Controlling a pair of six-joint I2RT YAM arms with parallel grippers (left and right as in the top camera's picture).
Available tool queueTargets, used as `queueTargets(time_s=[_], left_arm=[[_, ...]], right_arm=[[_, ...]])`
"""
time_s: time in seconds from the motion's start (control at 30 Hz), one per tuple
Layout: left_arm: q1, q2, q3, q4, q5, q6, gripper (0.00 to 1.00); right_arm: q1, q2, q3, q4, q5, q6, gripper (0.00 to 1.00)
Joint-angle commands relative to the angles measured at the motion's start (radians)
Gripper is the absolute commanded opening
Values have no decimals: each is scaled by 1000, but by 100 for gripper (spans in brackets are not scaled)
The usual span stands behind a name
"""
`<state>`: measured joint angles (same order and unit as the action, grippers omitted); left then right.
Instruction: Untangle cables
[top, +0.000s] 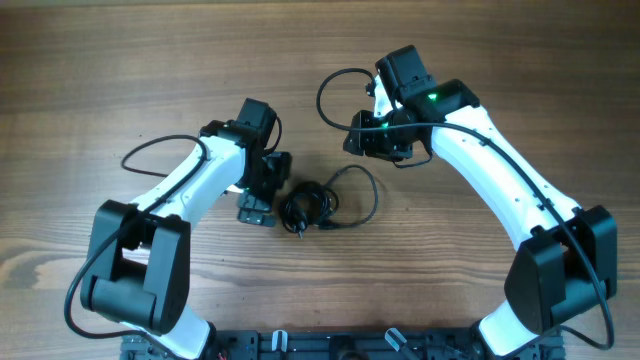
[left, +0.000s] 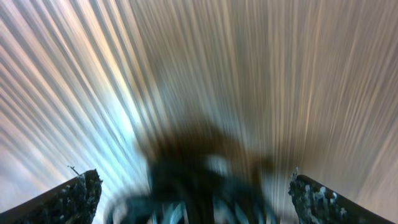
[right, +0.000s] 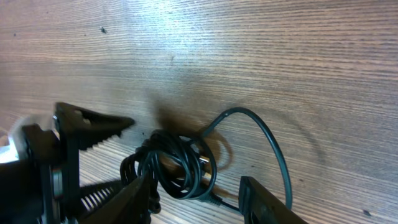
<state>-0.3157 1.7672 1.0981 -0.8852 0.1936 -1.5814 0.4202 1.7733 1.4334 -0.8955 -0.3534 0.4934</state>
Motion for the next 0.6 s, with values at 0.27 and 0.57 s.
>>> queueTargets(time_s=[0.27,0.57], left_arm=[[-43,-238,159,-204,-276,643,90],[-152,-245,-6,-169,-58,711,48]], right_arm=[[-1,-29,9,12,23,-37,53],[0,-29,9,10,12,-73,54]])
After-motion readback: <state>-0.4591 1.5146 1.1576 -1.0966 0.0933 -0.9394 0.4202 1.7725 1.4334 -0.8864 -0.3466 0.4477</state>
